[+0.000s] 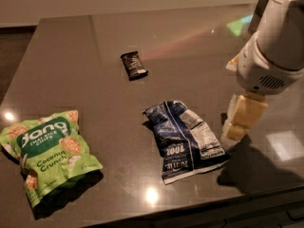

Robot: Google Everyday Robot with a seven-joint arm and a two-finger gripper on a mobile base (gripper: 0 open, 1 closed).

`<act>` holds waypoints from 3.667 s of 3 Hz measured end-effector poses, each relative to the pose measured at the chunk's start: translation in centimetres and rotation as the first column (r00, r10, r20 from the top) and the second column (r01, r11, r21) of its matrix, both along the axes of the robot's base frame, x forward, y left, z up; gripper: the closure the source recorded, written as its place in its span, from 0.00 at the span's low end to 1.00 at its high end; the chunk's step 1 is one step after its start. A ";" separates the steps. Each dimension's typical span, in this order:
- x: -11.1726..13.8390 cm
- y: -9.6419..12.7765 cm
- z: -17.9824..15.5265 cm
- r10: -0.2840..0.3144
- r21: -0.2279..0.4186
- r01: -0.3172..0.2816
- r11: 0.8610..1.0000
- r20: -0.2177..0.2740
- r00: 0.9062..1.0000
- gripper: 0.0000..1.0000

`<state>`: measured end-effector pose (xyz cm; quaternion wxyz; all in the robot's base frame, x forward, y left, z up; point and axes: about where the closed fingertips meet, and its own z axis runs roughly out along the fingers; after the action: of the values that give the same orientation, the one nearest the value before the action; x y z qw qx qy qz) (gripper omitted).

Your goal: Move blue chip bag near green rice chip bag

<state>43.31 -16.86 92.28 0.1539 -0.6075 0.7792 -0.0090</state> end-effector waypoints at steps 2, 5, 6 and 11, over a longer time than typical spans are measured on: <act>-0.2 3.5 -3.8 0.014 0.018 -0.013 1.000 -0.041 0.999 0.00; -1.3 5.1 -6.3 0.027 0.015 -0.026 1.000 -0.095 0.995 0.17; -1.4 5.3 -6.2 0.034 0.007 -0.033 0.999 -0.096 0.995 0.40; -3.4 17.9 -0.6 0.338 0.169 -0.322 0.932 -0.075 0.938 1.00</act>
Offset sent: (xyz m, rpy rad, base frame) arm 0.0007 0.0508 -0.0629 0.0180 0.0708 0.0169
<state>39.95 1.08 91.69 0.1594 -0.7157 0.6712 0.1087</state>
